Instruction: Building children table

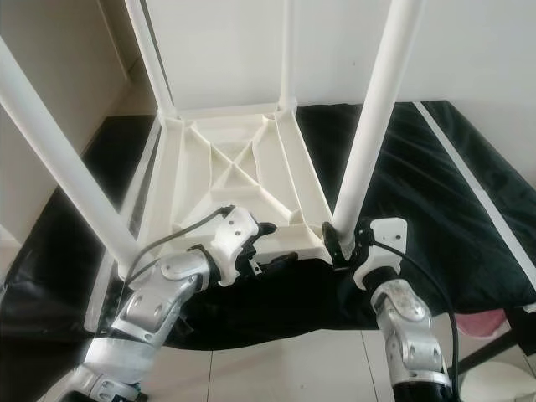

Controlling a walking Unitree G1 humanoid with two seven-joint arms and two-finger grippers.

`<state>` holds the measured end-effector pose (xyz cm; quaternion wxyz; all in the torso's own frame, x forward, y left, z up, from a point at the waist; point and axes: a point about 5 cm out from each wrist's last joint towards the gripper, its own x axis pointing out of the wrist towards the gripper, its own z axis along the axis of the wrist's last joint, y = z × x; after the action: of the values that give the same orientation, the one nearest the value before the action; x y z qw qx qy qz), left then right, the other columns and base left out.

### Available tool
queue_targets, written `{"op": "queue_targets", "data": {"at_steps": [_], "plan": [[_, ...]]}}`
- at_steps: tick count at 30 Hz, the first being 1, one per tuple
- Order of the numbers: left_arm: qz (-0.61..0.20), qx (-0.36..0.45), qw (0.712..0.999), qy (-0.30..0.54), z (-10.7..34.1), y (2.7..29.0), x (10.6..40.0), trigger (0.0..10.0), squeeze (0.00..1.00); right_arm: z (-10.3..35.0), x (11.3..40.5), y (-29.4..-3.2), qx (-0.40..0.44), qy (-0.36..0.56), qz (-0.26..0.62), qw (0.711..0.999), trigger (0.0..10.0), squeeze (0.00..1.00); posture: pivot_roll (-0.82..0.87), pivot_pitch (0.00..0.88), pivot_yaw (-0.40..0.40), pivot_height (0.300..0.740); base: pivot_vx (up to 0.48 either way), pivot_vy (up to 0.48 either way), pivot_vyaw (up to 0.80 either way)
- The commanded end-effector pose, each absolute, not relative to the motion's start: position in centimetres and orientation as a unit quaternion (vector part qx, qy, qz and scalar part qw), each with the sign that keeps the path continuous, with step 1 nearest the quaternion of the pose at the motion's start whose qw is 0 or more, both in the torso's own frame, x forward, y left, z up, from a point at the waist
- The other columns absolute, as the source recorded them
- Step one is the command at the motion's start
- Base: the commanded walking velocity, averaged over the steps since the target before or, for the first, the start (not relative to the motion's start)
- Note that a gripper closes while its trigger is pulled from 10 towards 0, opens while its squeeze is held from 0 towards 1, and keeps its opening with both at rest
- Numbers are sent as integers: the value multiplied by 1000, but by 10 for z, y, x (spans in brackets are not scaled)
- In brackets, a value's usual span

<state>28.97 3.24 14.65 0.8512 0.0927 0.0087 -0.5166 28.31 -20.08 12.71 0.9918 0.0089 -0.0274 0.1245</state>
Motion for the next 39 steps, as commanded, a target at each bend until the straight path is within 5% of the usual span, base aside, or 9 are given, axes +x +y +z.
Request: {"op": "queue_targets", "data": {"at_steps": [1, 11, 12, 14, 16, 27, 28, 29, 39], "plan": [[-477, 99, 873, 5, 148, 36, 295, 10000, 0, 131, 288, -204, -1, -36, 141, 989, 10000, 0, -124, 9, 44, 740, 0, 0, 0], [-474, 100, 875, 1, 151, 37, 298, 10000, 0, 137, 307, -197, -36, -31, 228, 972, 10000, 0, -115, 8, 44, 740, 0, 0, 0], [-472, 100, 876, 0, 152, 37, 299, 10000, 0, 136, 310, -195, -43, -27, 242, 969, 4980, 0, -111, 8, 42, 740, 0, 0, 0], [-471, 101, 876, -2, 152, 37, 299, 10000, 0, 134, 312, -193, -49, -23, 249, 967, 1020, 0, -108, 8, 39, 740, 0, 0, 0], [-468, 102, 878, -4, 154, 38, 300, 10000, 0, 132, 312, -194, -44, -17, 256, 966, 0, 0, -98, 11, 31, 740, 0, 0, 0], [-462, 96, 882, -5, 154, 38, 301, 10000, 0, 127, 308, -211, -34, 7, 256, 966, 0, 0, -109, 24, 27, 740, 0, 0, 0], [-462, 95, 882, -6, 154, 38, 301, 10000, 0, 126, 308, -213, -33, 10, 255, 966, 3490, 0, -112, 27, 27, 740, 0, 0, 0], [-462, 95, 882, -6, 155, 38, 301, 10000, 0, 127, 308, -214, -27, 11, 251, 967, 10000, 0, -115, 30, 26, 740, 0, 0, 0], [-465, 90, 881, -4, 153, 36, 299, 10000, 0, 129, 302, -214, -12, 2, 125, 992, 10000, 0, -127, 47, 25, 740, 0, 0, 0]]}}
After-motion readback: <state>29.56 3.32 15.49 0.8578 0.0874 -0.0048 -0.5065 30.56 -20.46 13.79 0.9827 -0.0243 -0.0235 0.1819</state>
